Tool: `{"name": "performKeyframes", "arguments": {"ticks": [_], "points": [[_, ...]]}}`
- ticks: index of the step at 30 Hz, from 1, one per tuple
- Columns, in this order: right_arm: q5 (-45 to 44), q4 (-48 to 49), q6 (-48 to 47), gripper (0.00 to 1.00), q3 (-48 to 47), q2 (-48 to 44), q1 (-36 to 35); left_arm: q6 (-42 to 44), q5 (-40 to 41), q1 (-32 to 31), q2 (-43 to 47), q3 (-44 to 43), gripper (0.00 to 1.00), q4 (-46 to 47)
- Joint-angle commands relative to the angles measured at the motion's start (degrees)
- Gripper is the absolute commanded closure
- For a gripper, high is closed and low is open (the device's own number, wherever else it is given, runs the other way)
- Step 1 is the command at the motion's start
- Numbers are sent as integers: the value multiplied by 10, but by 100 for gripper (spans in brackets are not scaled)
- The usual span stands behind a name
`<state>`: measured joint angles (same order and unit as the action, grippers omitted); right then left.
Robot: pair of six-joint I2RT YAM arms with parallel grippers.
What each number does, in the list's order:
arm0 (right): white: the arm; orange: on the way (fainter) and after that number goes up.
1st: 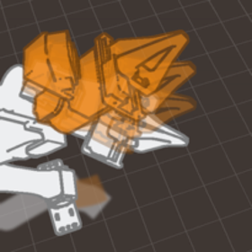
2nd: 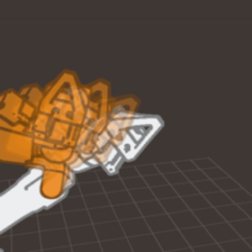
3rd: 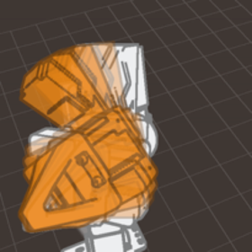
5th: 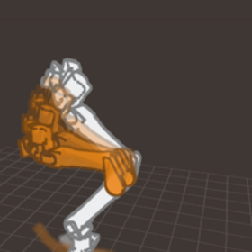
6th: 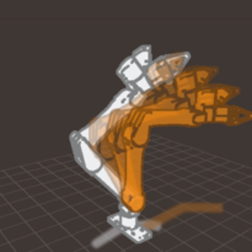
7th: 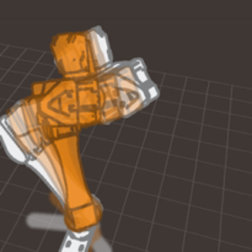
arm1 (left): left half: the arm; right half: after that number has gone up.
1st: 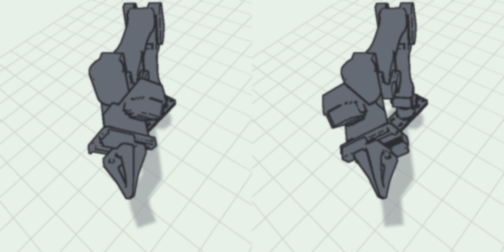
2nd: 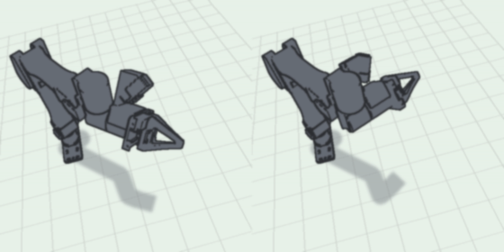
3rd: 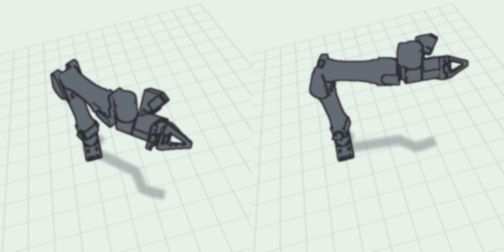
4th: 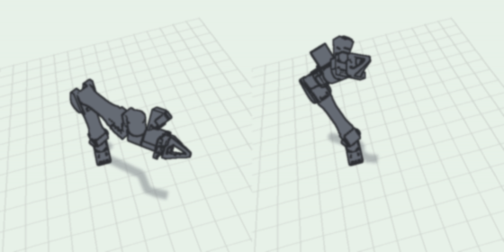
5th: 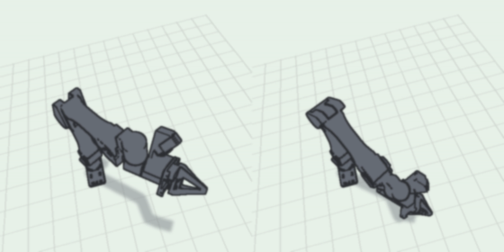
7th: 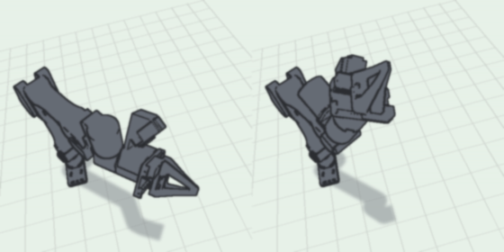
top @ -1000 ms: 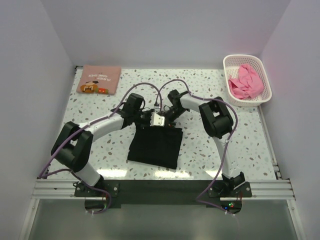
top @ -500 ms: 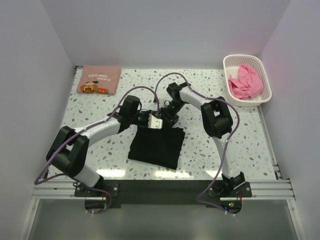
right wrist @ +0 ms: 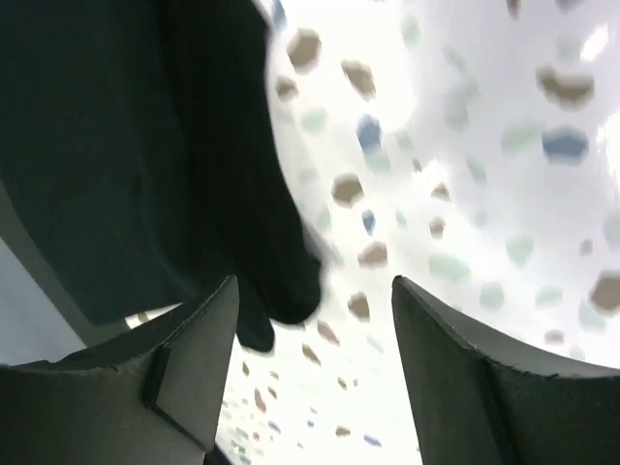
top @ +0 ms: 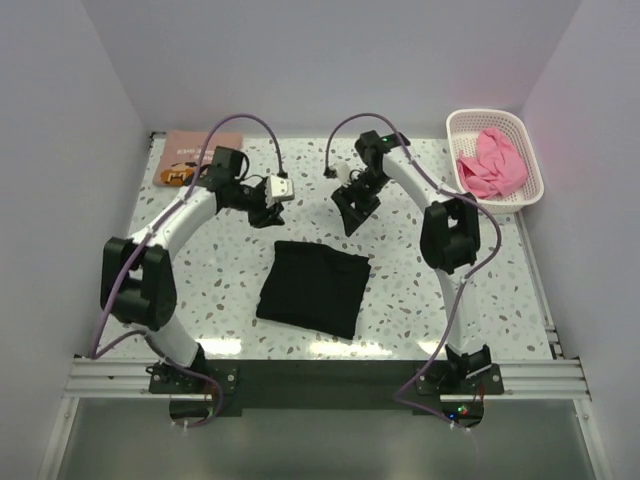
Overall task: Fold and stack the t-shirts
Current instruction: Fold the tshirt
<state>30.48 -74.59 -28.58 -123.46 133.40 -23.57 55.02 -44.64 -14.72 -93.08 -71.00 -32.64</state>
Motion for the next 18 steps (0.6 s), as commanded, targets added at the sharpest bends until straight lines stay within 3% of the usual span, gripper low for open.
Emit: {"name": "performKeyframes", "arguments": {"ticks": [1,8,18], "points": [[-13,-116,-45,32,46,-70,24,-3,-56,31,-82,-86,54,-171],[21,-72,-46,36,141,-99,23,25,-57,37,-213,-207,47,-282],[40,-34,-55,42,204,-97,19,64,-51,36,-248,-199,46,-317]]}}
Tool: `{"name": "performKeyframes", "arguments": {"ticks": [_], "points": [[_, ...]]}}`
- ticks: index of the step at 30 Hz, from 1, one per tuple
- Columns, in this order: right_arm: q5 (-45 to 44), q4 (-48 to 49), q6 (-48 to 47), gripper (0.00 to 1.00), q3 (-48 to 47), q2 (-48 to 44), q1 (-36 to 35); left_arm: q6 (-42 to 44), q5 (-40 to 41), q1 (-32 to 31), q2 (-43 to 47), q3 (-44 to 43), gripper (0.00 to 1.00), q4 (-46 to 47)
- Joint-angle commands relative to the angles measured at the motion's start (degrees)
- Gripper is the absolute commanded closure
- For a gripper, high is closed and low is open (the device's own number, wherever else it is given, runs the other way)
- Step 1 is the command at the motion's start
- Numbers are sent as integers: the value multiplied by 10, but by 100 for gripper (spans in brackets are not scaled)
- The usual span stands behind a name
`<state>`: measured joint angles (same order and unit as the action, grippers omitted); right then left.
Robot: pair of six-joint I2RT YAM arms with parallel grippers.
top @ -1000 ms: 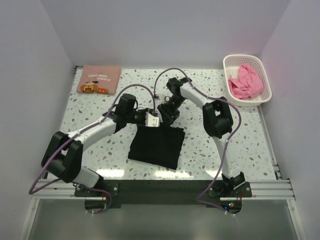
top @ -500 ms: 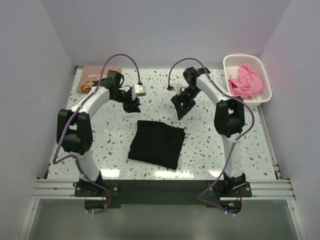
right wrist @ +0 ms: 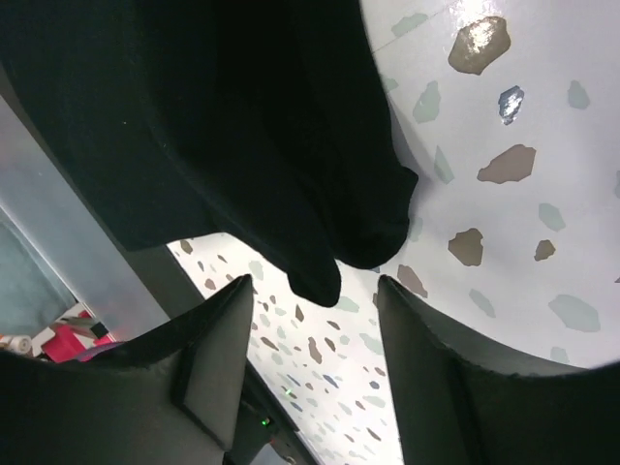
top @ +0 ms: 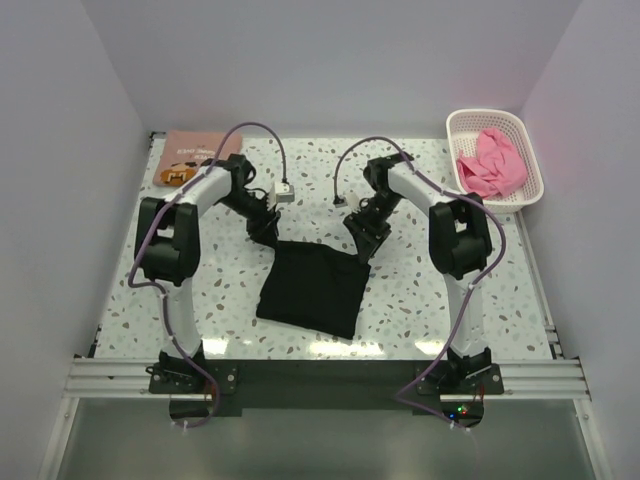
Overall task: Fold and stack the t-shirts
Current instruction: Fold the tshirt
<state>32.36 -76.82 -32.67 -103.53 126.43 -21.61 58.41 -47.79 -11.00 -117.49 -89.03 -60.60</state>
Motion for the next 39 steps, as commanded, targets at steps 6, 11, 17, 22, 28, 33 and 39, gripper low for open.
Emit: {"name": "performKeyframes", "arguments": {"ticks": [6,11,17,22,28,33,39], "points": [[17,2,-13,60,15,-31,-5,30,-19,-5,-9,-2,47,-17],[10,-13,-17,92,4,-35,-5,31,-27,-9,-22,-17,69,-22],[-15,-57,-28,100,-2,-68,-3,40,-29,5,-13,-33,100,-47],[-78,-34,-40,100,60,-99,19,7,-27,27,17,-45,100,-22],[-119,44,-2,100,48,-56,26,-51,-8,16,-14,-64,100,16],[-140,86,37,100,-4,1,28,-139,44,17,-53,-79,100,94],[-181,126,52,100,-36,46,32,-215,95,18,-113,-108,100,150]]}}
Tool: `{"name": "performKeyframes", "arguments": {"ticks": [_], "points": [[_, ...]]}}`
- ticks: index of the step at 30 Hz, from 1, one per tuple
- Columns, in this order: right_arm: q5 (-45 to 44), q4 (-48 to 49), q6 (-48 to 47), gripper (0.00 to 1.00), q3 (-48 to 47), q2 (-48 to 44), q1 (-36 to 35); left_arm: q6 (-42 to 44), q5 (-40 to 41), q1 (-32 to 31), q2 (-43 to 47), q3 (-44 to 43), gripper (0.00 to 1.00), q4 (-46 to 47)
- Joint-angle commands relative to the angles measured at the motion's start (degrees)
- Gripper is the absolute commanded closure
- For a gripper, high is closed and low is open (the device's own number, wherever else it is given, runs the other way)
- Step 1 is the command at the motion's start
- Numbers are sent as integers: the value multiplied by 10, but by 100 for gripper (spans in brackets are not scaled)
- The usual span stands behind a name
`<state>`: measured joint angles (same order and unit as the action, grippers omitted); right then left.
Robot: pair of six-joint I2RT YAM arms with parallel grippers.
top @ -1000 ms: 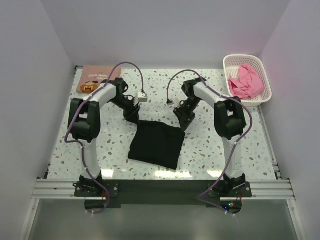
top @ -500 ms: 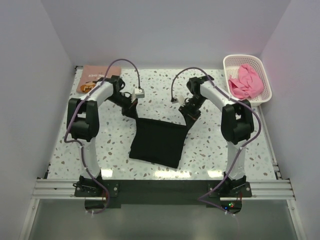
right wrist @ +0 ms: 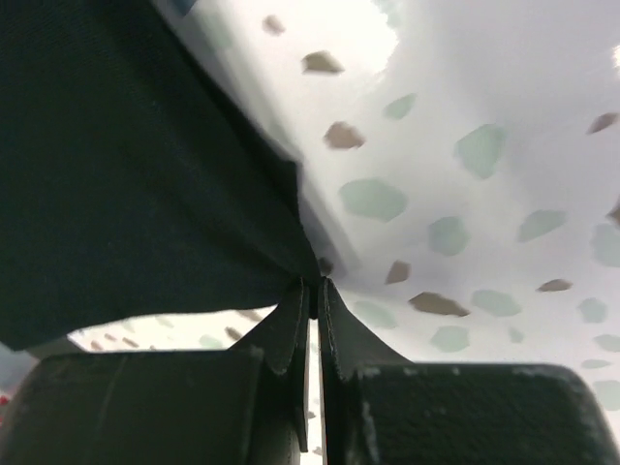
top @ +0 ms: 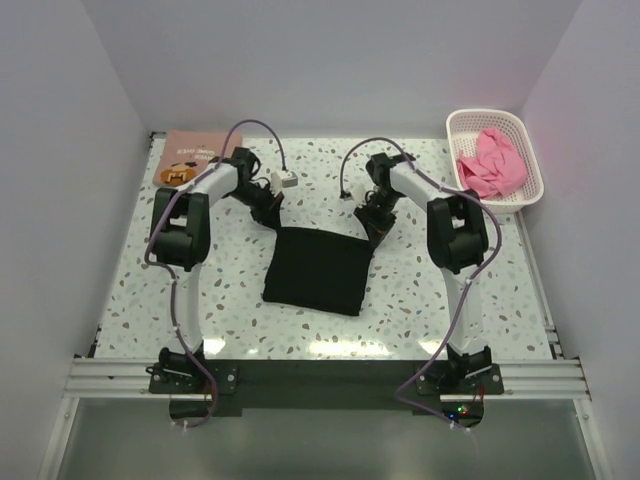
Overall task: Fold and stack the t-shirts
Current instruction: Fold the tshirt
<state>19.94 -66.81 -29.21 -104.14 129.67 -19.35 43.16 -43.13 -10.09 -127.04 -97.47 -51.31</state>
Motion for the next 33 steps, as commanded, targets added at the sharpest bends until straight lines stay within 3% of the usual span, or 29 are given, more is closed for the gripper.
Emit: {"name": "performKeyframes", "arguments": {"ticks": [1,9,12,13,14,15,18,19,20,21,22,26,29,33], "points": [[-66,31,20,100,-37,17,11,-69,53,9,-25,-25,100,62],[-67,66,79,100,-92,42,17,-157,111,16,-18,9,99,166],[-42,63,98,96,-114,34,17,-164,102,17,-3,14,84,180],[-21,60,100,76,-125,28,18,-164,84,23,17,18,72,182],[-14,62,103,66,-126,6,18,-164,75,25,31,23,66,190],[-5,63,106,49,-127,-7,17,-171,67,31,49,34,61,197],[33,67,111,31,-126,-66,18,-171,21,49,127,51,38,198],[47,64,115,17,-121,-83,17,-164,0,52,168,63,25,191],[95,63,119,12,-116,-98,17,-157,-14,52,188,74,19,177],[120,61,131,4,-108,-126,17,-143,-33,52,209,97,4,164],[158,52,138,2,-84,-138,16,-142,-54,49,245,113,0,156],[335,67,198,2,43,-194,-6,-173,-163,20,310,195,0,103],[420,118,250,2,153,-210,-46,-219,-249,-30,326,284,0,113],[461,133,256,1,216,-174,-110,-292,-298,-94,294,344,0,165]]}}
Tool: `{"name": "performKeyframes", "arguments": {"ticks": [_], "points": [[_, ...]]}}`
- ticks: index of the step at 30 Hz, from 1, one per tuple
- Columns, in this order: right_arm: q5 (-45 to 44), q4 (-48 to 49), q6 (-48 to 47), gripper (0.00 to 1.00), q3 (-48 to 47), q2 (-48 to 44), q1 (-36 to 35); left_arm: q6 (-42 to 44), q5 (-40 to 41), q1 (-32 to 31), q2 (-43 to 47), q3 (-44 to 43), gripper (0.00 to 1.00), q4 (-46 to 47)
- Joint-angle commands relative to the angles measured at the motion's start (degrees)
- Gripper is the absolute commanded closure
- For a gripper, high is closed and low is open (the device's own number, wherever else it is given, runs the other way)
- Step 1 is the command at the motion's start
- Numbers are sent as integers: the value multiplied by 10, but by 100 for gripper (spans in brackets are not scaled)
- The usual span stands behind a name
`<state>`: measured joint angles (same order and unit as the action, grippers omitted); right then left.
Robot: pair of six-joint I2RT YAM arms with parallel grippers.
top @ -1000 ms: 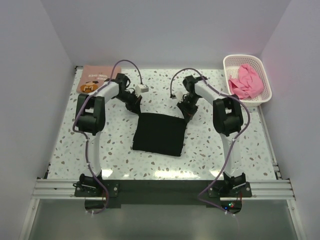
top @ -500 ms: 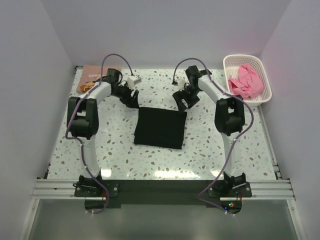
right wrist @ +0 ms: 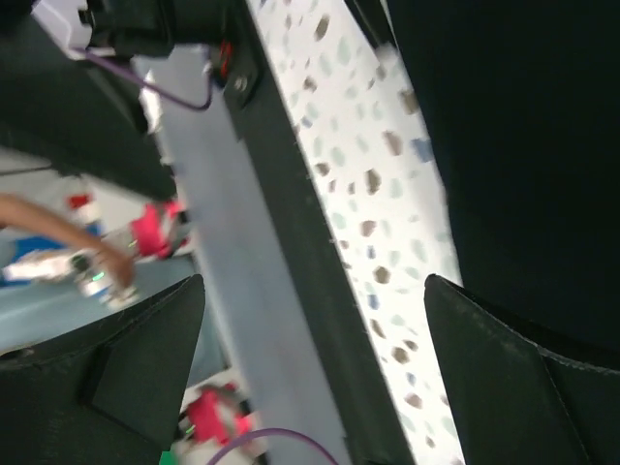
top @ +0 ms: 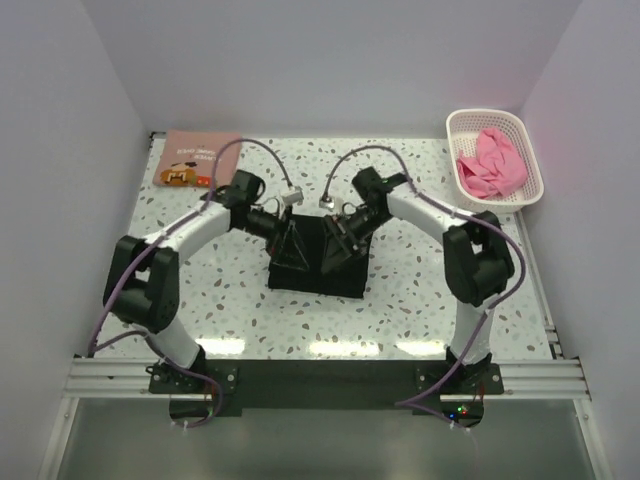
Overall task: Fold and stack the t-shirts
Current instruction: Fold the tshirt
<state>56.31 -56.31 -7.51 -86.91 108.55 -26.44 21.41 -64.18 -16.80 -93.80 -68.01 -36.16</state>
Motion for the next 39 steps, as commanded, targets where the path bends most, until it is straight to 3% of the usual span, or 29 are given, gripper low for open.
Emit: {"name": "performKeyframes", "arguments": {"ticks": [1,2,5,12,17,23,27,32,36,39], "points": [[97,51,48,2,58,47,-43,-100,-93,-29,-49,59,0,50],[93,69,66,1,74,52,-45,-142,-93,-29,-60,75,0,67],[64,115,65,1,128,88,-27,-144,-67,-23,-115,87,0,78],[21,54,-14,3,129,206,68,-123,-27,85,-281,79,0,80],[-11,38,-27,4,142,220,89,-71,-7,99,-293,86,0,43],[-34,3,-48,4,125,193,92,11,-2,116,-214,100,0,-24],[-42,-69,-91,4,26,145,91,70,21,133,-116,79,0,-75],[-83,-134,-131,5,-101,84,78,62,188,134,44,17,0,1],[-194,-24,-101,7,-112,20,39,51,308,152,106,-30,0,80],[-321,29,-109,9,-99,-13,-35,-54,347,189,130,-41,0,140]]}}
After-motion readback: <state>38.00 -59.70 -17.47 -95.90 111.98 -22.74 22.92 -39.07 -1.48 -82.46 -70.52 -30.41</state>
